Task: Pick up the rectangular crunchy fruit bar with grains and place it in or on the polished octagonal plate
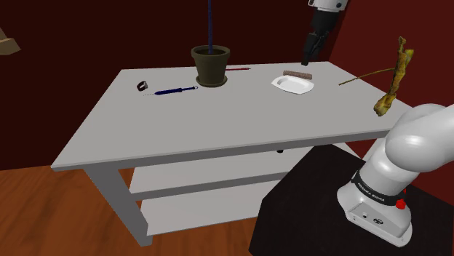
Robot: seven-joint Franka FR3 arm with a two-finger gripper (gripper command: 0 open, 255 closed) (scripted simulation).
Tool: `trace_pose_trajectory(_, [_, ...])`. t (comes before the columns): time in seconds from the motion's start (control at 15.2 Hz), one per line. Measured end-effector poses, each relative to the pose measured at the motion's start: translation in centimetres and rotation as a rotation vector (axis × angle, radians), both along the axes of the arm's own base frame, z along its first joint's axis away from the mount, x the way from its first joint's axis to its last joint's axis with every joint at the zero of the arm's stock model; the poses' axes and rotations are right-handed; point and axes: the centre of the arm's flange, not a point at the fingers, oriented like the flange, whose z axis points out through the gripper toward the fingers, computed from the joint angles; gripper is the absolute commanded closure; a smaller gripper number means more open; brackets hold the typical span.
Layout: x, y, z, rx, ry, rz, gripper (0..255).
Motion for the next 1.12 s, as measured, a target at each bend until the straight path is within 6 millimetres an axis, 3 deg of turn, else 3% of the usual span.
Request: trace_pose_trajectory(1.12, [9.9, -19.4, -7.9, 0.023, 0.064, 0.17, 0])
